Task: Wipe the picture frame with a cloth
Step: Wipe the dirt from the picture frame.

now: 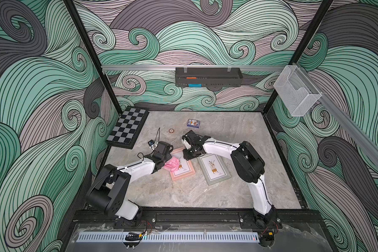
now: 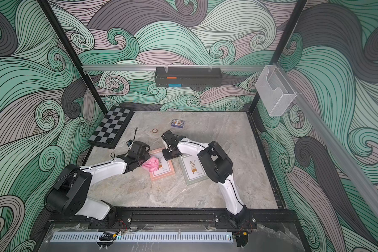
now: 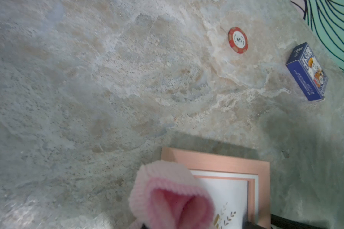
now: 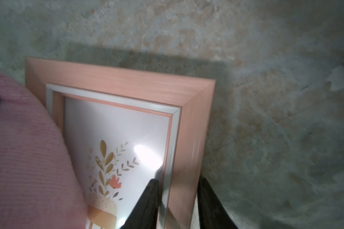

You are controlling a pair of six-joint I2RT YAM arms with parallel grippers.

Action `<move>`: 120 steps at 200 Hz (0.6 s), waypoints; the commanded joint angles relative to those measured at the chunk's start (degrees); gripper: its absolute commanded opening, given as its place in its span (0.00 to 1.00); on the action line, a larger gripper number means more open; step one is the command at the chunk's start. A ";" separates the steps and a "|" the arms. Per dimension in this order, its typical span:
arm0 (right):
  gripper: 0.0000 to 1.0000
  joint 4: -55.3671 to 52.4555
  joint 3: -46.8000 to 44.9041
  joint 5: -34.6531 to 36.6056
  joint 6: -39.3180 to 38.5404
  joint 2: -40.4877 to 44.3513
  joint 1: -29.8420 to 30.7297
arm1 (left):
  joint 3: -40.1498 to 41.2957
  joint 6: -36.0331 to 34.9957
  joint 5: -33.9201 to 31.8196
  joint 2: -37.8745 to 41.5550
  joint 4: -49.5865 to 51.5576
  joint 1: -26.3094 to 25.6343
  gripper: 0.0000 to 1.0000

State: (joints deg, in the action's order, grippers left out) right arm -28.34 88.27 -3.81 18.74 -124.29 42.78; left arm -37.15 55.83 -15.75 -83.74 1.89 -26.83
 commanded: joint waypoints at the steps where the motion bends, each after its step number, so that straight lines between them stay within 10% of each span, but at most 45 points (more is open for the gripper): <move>1: 0.35 -10.98 -5.41 -1.52 -0.02 -8.00 1.34 | 3.80 2.80 5.08 4.90 7.22 -4.25 0.00; 56: 0.35 -11.08 -5.42 -1.26 0.15 -8.04 1.07 | 3.66 1.59 5.91 11.51 19.81 -13.34 0.00; 120: 0.34 -11.64 -3.78 -1.33 -0.81 -9.10 0.98 | -12.32 -9.44 8.52 -0.16 12.21 -0.09 0.00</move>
State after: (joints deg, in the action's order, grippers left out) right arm -29.10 88.95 -3.70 18.15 -124.60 42.78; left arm -42.22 51.94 -10.76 -79.02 17.02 -29.39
